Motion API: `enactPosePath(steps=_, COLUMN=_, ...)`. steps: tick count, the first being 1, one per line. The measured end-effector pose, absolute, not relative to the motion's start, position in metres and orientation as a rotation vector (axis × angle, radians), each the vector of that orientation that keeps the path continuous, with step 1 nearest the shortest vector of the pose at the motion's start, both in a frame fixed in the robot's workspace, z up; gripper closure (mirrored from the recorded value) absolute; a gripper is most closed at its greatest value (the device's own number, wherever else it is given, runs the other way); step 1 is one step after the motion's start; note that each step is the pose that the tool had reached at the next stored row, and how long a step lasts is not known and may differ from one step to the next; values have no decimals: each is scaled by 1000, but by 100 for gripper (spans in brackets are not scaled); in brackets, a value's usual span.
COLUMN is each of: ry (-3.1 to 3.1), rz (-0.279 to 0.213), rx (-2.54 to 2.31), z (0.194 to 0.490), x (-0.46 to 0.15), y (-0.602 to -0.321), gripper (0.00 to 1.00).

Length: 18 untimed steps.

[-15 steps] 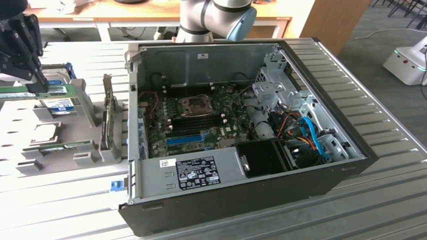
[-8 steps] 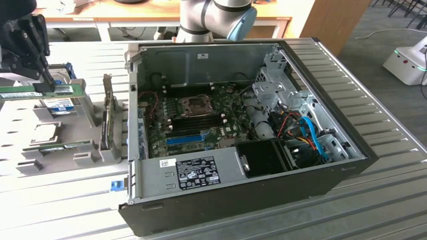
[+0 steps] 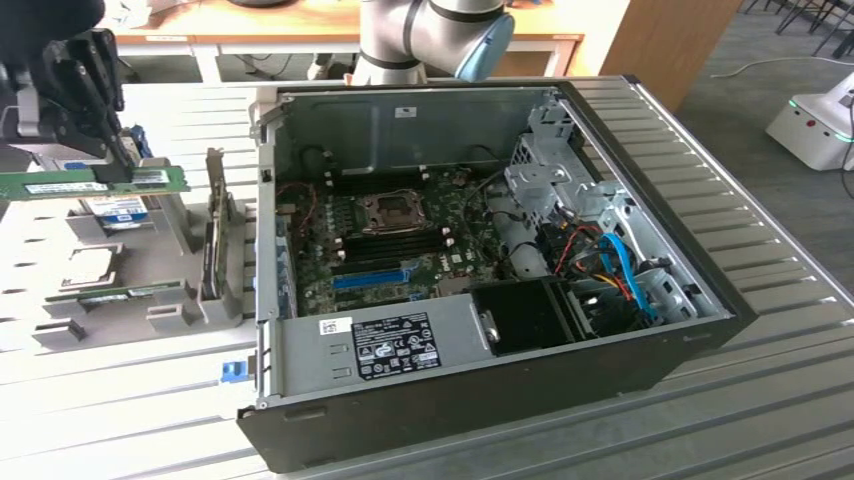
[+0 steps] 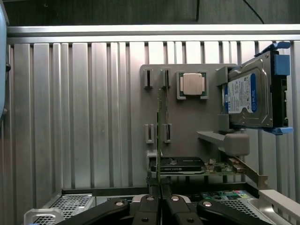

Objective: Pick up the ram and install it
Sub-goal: 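Pick up the ram and move it above insertion slot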

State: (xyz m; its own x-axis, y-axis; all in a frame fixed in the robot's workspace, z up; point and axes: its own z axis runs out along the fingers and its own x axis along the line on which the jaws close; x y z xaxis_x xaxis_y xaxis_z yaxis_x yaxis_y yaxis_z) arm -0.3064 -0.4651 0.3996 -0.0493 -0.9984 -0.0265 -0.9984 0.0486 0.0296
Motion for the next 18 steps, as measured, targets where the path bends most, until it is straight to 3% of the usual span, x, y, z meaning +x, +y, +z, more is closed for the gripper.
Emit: enactPosePath(steps=18, ry=-2273, rz=-63, rx=2166, z=400, x=-274, y=-465, gripper=88)
